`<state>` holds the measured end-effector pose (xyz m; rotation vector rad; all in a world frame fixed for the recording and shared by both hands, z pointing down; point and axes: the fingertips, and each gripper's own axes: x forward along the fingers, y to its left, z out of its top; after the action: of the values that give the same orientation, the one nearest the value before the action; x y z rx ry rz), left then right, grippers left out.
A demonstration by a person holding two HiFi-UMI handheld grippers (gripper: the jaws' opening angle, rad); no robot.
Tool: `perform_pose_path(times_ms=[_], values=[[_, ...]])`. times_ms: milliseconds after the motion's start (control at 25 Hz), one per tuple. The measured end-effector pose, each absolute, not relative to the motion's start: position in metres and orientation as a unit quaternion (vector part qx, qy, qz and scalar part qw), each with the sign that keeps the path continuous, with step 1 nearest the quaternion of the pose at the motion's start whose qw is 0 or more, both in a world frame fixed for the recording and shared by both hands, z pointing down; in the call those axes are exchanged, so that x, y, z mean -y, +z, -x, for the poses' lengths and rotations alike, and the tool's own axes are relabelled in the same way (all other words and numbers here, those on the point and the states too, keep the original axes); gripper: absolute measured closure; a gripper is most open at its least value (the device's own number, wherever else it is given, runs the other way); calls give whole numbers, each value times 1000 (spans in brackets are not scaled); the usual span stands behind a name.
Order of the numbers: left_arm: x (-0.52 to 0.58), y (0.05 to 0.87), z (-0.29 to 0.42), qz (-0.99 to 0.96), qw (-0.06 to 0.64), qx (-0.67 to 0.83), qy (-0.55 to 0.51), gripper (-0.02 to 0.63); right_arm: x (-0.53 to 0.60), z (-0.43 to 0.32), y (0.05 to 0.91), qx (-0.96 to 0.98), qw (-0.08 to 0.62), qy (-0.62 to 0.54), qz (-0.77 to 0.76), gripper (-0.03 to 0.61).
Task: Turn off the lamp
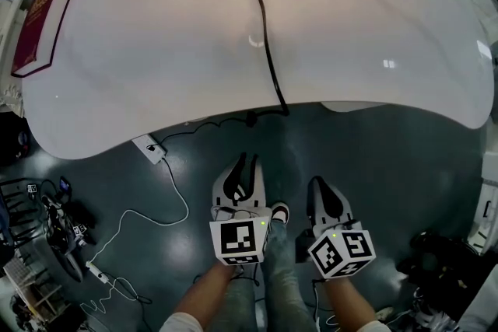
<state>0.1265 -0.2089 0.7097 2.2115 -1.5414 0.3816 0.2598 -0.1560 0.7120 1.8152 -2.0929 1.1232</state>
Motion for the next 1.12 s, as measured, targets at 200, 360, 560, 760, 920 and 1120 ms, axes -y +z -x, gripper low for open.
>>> perform_pose_path(times_ms=[200,360,560,760,920,1120], values=[[226,711,-120,-793,196,561,134,488,157,-263,715,695,81,377,-607,580],[245,708,-117,-802,160,559,138,393,161,-260,716,696,84,376,-606,580],[266,715,-123,-803,146,552,170,393,162,-259,720,696,89,378,-603,580],[286,719,-129,-798,136,554,192,393,162,-255,725,696,94,383,-600,580],[291,730,-135,-797,151,552,192,394,163,-256,728,694,95,386,-600,580],[293,738,-139,-796,155,553,194,394,164,-259,731,692,96,389,-600,580]])
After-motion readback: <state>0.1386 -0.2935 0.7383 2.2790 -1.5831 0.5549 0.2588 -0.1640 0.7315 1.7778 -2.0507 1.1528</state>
